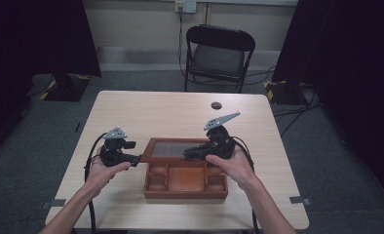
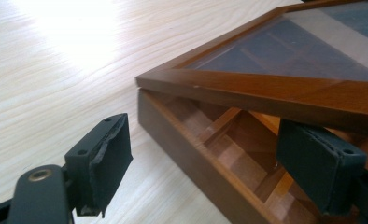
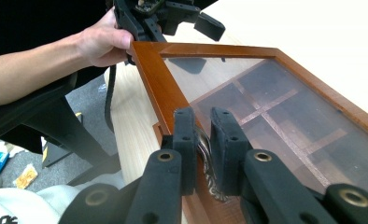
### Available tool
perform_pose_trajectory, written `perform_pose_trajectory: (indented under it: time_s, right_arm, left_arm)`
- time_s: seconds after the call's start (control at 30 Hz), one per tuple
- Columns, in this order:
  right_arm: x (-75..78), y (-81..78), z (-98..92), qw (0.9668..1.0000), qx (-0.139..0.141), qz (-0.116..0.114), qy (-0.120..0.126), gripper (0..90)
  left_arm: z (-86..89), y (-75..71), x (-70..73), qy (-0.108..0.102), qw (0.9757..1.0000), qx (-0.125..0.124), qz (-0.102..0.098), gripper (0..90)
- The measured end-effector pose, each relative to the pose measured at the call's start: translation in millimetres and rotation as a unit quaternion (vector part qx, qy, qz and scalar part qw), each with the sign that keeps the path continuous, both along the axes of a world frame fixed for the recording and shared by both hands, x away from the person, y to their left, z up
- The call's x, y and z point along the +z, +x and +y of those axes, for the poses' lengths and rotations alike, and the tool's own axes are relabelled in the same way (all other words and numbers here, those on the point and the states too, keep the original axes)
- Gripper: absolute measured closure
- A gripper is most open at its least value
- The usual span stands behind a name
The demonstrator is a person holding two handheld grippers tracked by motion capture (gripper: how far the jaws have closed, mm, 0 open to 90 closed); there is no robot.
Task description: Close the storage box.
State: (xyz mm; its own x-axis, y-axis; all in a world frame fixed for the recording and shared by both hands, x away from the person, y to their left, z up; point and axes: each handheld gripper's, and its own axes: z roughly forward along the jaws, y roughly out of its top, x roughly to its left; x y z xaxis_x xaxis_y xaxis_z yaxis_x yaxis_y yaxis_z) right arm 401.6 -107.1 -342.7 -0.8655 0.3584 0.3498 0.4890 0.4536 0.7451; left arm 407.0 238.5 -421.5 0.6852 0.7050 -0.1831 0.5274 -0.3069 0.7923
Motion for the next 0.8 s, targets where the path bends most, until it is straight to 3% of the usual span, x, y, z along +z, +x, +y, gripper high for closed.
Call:
perform_pose_trajectory:
  time_s: [0.17,0.37,0.57,0.63,0.8]
  right_arm:
    - [-0.8,-1.4,0.9,1.0000,-0.002,-0.002,-0.002,81.4]
    - [-3.7,-4.0,1.3,1.0000,0.003,-0.002,-0.007,81.4]
    - [-9.9,-8.2,2.3,0.9999,0.006,0.002,-0.014,81.3]
    - [-12.6,-10.7,3.1,0.9998,0.008,0.001,-0.019,81.3]
    - [-19.3,-15.2,4.0,0.9995,0.014,0.002,-0.029,81.2]
  left_arm:
    - [11.0,-2.5,0.6,-0.008,0.9998,0.020,0.006,18.1]
    - [24.2,-5.1,-4.5,0.001,0.9994,0.030,0.014,18.1]
    - [32.8,0.1,-6.8,-0.017,0.9989,0.038,0.022,18.2]
    - [35.0,2.1,-8.9,-0.008,0.9987,0.044,0.022,18.4]
    - [38.0,3.0,-9.2,-0.013,0.9986,0.046,0.023,18.5]
